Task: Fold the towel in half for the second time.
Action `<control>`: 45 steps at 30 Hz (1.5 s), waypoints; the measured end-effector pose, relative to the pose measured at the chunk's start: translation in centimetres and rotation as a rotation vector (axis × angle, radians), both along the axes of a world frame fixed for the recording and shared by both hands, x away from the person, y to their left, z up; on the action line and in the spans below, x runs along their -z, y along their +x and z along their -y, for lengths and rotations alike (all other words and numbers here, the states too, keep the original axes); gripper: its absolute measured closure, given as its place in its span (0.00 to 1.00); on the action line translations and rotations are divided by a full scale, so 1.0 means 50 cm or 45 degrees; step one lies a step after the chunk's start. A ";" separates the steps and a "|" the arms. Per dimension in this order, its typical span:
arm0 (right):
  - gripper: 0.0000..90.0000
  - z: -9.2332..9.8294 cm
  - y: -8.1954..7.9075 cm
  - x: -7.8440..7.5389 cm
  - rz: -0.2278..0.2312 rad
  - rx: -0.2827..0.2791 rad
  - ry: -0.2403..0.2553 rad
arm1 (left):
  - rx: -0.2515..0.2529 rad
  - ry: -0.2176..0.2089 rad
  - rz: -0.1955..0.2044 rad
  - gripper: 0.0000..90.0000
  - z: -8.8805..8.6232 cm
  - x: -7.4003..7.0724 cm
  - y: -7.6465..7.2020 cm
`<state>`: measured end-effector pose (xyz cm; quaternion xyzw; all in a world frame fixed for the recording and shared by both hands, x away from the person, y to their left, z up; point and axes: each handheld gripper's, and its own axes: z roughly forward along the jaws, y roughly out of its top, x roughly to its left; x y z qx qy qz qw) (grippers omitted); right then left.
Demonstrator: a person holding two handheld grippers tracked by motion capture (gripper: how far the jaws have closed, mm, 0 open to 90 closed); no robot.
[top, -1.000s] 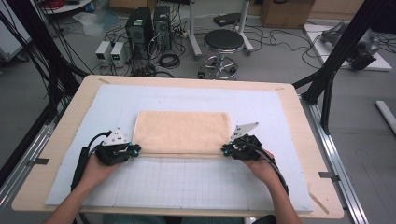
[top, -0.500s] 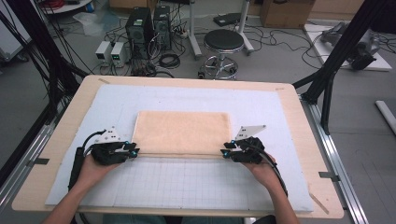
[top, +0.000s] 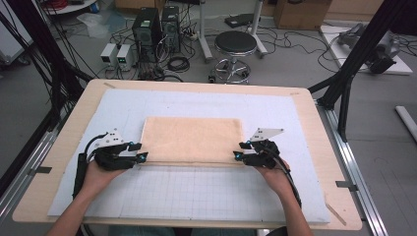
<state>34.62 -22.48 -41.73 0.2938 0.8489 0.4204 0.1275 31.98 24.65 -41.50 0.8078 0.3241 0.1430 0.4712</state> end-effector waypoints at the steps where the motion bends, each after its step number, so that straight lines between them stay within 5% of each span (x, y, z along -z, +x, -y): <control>1: 0.58 0.000 0.000 0.000 0.000 0.000 0.000 | 0.000 0.000 0.000 0.52 0.000 0.000 0.000; 10: 0.31 -0.008 -0.007 -0.005 0.018 0.083 0.015 | -0.028 0.011 -0.034 0.27 0.001 -0.004 -0.004; 16: 0.22 -0.009 -0.015 -0.007 0.032 0.098 0.009 | -0.047 0.010 -0.039 0.21 -0.004 -0.002 -0.014; 45: 0.14 0.037 -0.074 -0.010 0.057 0.159 0.020 | -0.075 0.020 -0.011 0.16 -0.034 -0.011 -0.062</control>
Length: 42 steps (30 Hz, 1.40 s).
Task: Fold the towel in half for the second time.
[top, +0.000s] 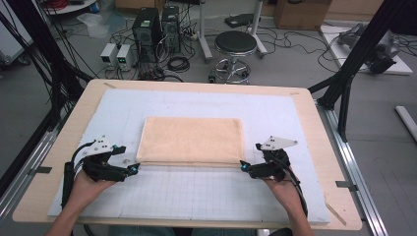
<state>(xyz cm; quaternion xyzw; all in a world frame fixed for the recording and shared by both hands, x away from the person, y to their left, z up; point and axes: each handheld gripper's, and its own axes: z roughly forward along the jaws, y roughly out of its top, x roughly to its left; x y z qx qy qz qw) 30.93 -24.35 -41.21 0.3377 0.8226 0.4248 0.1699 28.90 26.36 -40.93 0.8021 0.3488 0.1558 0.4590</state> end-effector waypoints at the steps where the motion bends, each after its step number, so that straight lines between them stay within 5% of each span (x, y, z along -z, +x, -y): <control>1: 0.14 0.003 -0.004 0.001 0.008 0.002 -0.007 | -0.003 -0.001 0.000 0.16 -0.003 -0.001 -0.003; 42: 0.14 0.055 -0.056 0.006 0.023 0.060 0.013 | -0.025 0.003 0.011 0.16 -0.023 0.001 -0.046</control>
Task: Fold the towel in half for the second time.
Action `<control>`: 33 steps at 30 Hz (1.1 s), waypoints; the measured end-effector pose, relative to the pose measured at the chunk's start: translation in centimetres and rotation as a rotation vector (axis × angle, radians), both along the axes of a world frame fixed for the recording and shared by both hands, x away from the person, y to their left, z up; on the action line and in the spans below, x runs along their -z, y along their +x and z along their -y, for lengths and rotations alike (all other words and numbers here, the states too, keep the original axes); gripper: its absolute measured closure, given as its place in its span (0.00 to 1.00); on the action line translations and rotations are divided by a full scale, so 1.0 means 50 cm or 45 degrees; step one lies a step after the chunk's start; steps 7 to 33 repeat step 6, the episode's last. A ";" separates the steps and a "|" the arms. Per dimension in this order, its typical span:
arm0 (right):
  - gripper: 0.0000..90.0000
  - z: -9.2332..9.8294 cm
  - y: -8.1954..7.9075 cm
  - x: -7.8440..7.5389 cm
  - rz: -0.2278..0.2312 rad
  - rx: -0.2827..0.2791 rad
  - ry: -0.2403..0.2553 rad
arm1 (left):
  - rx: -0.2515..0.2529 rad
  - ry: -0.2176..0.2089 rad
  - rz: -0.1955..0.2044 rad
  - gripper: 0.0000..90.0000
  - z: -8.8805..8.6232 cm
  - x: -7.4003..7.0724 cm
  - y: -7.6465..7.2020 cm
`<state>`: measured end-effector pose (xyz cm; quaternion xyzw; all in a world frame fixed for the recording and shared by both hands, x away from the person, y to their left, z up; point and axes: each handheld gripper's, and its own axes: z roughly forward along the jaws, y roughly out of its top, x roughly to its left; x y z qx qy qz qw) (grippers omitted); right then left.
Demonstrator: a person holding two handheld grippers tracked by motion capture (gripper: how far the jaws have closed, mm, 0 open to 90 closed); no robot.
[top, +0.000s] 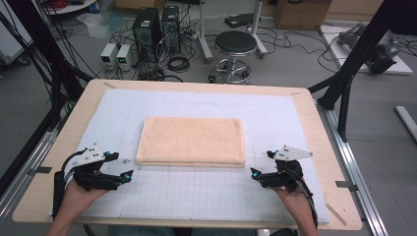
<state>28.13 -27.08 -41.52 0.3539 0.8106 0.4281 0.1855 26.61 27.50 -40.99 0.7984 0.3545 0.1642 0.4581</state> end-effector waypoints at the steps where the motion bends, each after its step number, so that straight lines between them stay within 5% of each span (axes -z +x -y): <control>1: 0.14 -0.002 0.001 0.002 -0.012 -0.001 0.001 | 0.001 0.006 0.004 0.16 -0.002 0.000 0.002; 33: 0.14 -0.005 0.005 0.004 -0.008 -0.005 -0.004 | -0.005 0.006 0.005 0.16 -0.006 0.001 0.004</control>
